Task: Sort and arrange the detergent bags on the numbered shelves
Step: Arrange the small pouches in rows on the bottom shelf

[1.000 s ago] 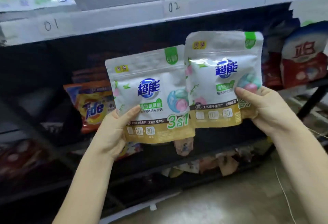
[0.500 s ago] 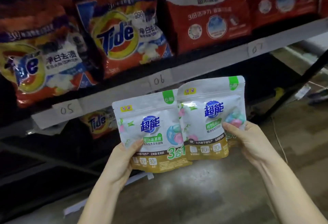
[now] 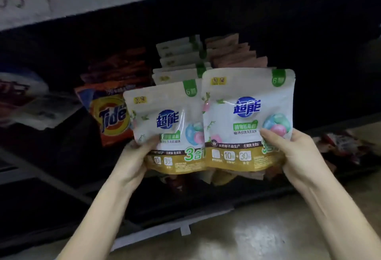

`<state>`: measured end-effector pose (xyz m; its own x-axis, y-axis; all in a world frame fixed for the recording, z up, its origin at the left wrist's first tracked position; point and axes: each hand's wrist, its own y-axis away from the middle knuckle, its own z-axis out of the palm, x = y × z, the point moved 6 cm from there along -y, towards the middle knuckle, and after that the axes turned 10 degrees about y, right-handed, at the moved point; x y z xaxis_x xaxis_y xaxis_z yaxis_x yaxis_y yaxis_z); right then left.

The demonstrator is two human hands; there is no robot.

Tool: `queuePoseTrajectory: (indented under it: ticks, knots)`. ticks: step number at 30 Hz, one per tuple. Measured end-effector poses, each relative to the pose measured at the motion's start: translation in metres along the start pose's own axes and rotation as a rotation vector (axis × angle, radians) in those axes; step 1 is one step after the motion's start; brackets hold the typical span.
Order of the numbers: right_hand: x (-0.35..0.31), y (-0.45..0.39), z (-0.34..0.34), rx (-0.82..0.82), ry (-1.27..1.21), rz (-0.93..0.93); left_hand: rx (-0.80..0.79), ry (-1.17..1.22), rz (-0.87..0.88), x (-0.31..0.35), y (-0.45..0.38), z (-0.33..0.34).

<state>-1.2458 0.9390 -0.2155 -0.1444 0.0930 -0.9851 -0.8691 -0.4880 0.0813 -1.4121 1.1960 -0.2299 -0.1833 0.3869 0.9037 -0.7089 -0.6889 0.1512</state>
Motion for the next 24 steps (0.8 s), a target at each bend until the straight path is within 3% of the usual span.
queuePoseTrajectory:
  ticks: [4, 9, 16, 24]
  knots:
    - [0.025, -0.013, 0.012, 0.037, -0.041, -0.129, -0.012, -0.005, 0.21, -0.004, -0.049, -0.015]
    - [0.048, -0.01, 0.025, 0.058, -0.066, -0.233, 0.007, -0.005, 0.211, -0.029, -0.099, -0.015]
    - [0.07, -0.016, 0.058, 0.057, -0.02, -0.204, -0.015, -0.125, 0.155, -0.045, -0.128, 0.008]
    - [0.077, -0.042, 0.097, 0.048, 0.088, -0.226, 0.018, 0.065, 0.107, -0.055, -0.144, 0.015]
